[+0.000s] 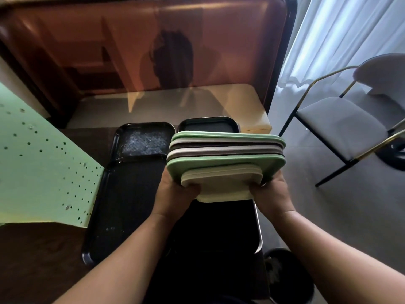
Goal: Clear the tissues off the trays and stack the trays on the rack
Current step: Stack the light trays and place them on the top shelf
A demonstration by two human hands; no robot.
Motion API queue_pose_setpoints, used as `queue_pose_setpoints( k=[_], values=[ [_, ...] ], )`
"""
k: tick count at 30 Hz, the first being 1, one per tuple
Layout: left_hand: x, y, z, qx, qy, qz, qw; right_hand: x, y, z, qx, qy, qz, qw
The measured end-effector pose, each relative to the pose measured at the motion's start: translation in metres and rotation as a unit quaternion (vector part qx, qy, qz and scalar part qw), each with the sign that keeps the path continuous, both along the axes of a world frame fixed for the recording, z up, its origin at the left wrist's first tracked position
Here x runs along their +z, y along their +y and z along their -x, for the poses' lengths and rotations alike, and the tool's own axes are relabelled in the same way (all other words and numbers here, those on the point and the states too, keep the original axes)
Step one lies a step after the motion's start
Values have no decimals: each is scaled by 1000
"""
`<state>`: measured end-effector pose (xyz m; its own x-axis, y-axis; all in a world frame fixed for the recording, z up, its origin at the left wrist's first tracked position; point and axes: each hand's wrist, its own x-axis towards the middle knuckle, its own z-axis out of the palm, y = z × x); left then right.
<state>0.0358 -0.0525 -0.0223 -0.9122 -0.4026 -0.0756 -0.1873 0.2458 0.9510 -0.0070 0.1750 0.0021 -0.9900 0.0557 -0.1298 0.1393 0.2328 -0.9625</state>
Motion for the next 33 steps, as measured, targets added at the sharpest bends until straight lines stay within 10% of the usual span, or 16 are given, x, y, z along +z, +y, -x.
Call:
queue_pose_setpoints(
  k=[33],
  values=[
    [-5, -13, 3, -8, -57, 17, 998, -13, 12, 10, 49, -19, -2, 999]
  ],
)
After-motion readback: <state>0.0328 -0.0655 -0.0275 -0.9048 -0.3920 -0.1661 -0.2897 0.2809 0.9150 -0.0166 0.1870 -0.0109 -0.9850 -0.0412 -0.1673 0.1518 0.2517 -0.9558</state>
